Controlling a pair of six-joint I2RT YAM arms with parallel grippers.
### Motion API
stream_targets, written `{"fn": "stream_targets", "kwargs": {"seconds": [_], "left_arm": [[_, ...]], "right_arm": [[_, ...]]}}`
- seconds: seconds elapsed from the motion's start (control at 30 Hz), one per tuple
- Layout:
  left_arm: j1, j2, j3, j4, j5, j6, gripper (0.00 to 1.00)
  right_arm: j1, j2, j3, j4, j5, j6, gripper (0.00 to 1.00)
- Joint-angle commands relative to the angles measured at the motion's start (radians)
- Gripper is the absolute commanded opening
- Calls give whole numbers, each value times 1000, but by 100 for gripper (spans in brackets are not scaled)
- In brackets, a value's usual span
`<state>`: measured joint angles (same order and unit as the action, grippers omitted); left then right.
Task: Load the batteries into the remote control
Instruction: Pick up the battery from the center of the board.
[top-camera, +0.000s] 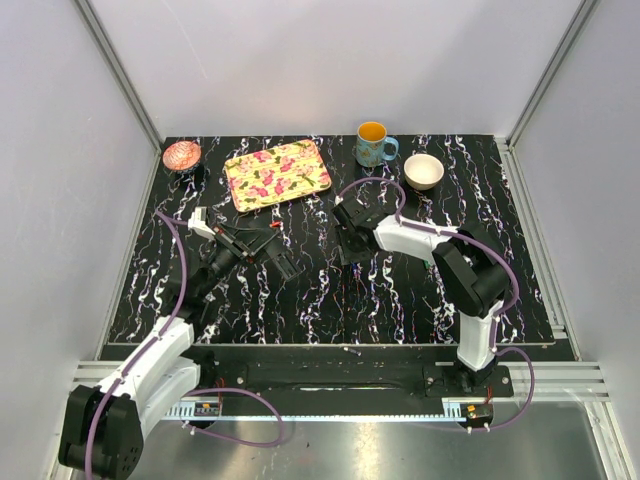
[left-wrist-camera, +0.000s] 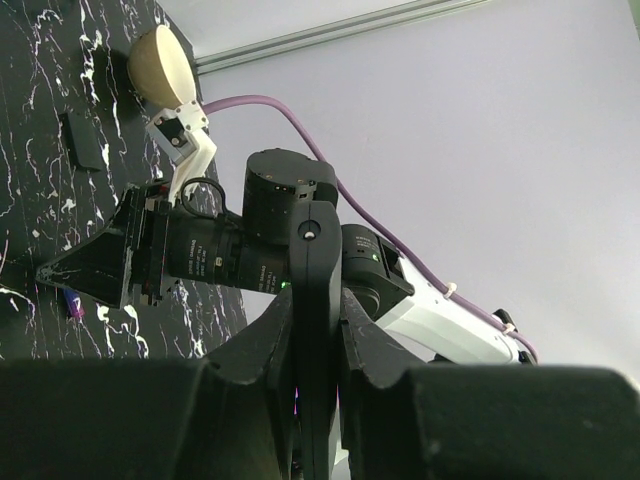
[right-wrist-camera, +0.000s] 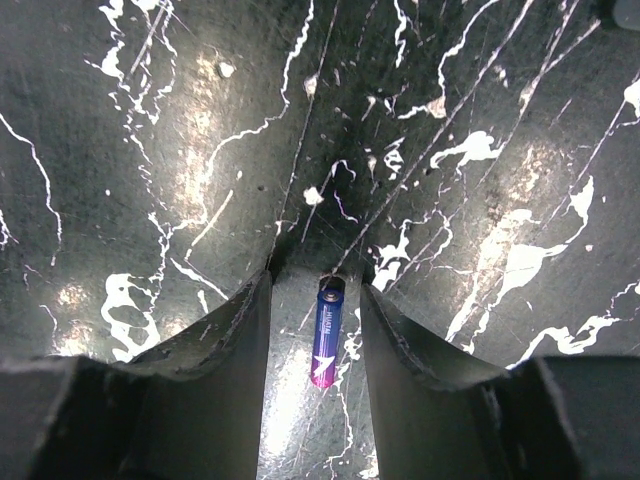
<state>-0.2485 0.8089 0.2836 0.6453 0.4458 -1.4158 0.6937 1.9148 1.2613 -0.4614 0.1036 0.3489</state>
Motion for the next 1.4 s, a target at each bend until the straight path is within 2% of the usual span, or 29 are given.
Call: {"fn": "stream_targets", "kwargs": {"seconds": [0.0, 0.13, 0.3, 0.37, 0.43, 0.67, 0.7, 0.73, 0.83, 0.97, 1.03, 1.13, 1.3, 1.37], "left_arm": [[2, -7, -11, 70, 22, 0, 0], [2, -4, -12, 76, 21, -2, 0], [2, -2, -17, 82, 24, -6, 0], [2, -4, -17, 82, 24, -6, 0], [2, -7, -18, 82, 21, -6, 0], [2, -13, -23, 79, 21, -8, 0], [2, -14, -23, 79, 21, -8, 0], [0, -16, -24, 77, 19, -8, 0], [2, -19, -26, 76, 18, -8, 0], [2, -22, -27, 76, 19, -9, 0], [2, -25, -29, 76, 19, -9, 0], [2, -25, -31, 76, 19, -9, 0], [2, -28, -32, 77, 21, -9, 0], [2, -30, -32, 73, 19, -8, 0]], "right_arm": [[0, -5, -16, 9, -1, 7, 36], [-2, -20, -42, 12, -1, 12, 33], [0, -14, -51, 12, -4, 9, 24], [0, -8, -48, 12, -7, 9, 15], [-2, -3, -45, 7, -4, 9, 1], [0, 0, -31, -8, 13, 21, 0], [0, -2, -27, -11, 22, 22, 7], [0, -8, -25, -13, 25, 22, 28], [0, -29, -19, -13, 39, 27, 58], [-2, -54, -7, -17, 54, 33, 69], [-2, -59, 4, -22, 53, 32, 69], [-2, -51, 15, -25, 48, 27, 63], [0, -36, 16, -23, 30, 27, 32], [0, -33, 15, -23, 27, 28, 28]]}}
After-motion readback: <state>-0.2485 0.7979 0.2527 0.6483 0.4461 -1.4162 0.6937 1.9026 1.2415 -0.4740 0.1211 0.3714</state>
